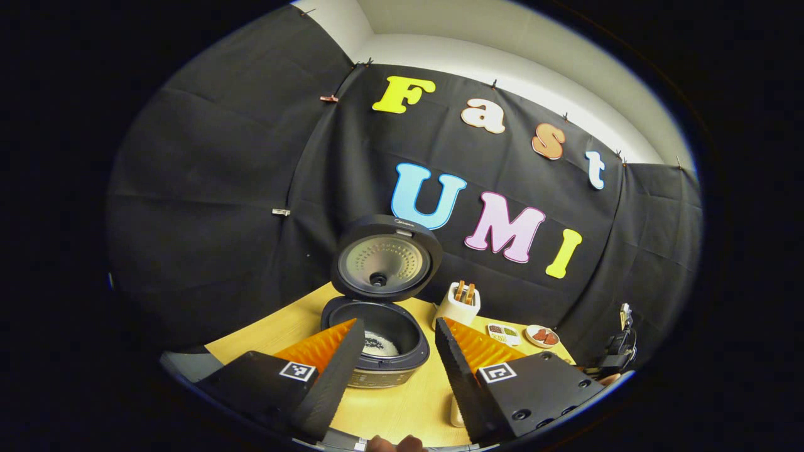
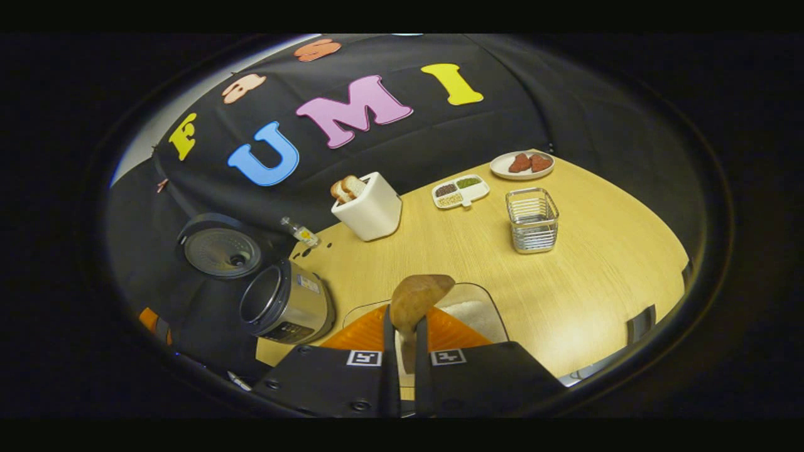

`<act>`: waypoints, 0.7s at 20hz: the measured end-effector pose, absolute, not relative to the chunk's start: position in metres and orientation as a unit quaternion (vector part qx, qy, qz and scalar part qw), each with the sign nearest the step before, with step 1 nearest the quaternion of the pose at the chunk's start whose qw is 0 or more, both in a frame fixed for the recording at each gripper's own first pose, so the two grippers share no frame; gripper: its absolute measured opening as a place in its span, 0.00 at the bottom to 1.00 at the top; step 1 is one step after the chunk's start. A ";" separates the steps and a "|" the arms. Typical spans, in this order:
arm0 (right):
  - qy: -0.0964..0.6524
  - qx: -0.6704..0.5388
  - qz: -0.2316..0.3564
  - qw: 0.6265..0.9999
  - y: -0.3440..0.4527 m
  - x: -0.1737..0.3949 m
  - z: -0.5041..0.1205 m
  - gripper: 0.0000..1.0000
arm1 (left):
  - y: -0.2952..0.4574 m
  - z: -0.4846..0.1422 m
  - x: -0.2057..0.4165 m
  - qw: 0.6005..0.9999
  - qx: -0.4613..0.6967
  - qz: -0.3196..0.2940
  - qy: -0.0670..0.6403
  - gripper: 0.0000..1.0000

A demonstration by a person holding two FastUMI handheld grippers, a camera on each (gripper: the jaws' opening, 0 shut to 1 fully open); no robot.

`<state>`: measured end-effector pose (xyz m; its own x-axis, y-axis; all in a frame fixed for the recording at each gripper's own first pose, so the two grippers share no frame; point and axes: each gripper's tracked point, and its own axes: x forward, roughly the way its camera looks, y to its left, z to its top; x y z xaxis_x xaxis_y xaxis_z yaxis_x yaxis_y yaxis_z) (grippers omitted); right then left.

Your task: Close the left gripper, press the button to open the rice cooker; take a wooden spoon from the chopstick holder with the right hand, scoop a spoonful of rice and pour it into the rice cooker, then put the wooden spoon back into the chopstick holder.

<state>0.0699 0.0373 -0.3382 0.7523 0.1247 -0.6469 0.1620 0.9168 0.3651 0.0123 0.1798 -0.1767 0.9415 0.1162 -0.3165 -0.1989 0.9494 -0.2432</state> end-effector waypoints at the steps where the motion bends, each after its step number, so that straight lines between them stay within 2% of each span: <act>1: 0.347 0.206 -0.008 0.915 0.037 0.072 -0.334 0.09 | 0.177 -0.176 0.014 0.976 -0.134 0.079 0.150 0.80; 4: 0.341 0.227 -0.007 0.912 0.034 0.075 -0.327 0.13 | 0.170 -0.175 0.014 0.977 -0.133 0.075 0.150 0.80; 5: 0.338 0.242 -0.008 0.910 0.034 0.076 -0.324 0.10 | 0.169 -0.175 0.014 0.977 -0.132 0.075 0.151 0.80; 7: 0.331 0.257 -0.007 0.908 0.033 0.078 -0.315 0.10 | 0.170 -0.174 0.013 0.977 -0.131 0.077 0.149 0.80; 8: 0.328 0.258 -0.003 0.909 0.034 0.079 -0.309 0.13 | 0.171 -0.173 0.013 0.977 -0.131 0.079 0.149 0.80; 14: 0.306 0.296 0.021 0.904 0.050 0.091 -0.272 0.13 | 0.176 -0.174 0.014 0.976 -0.131 0.086 0.150 0.80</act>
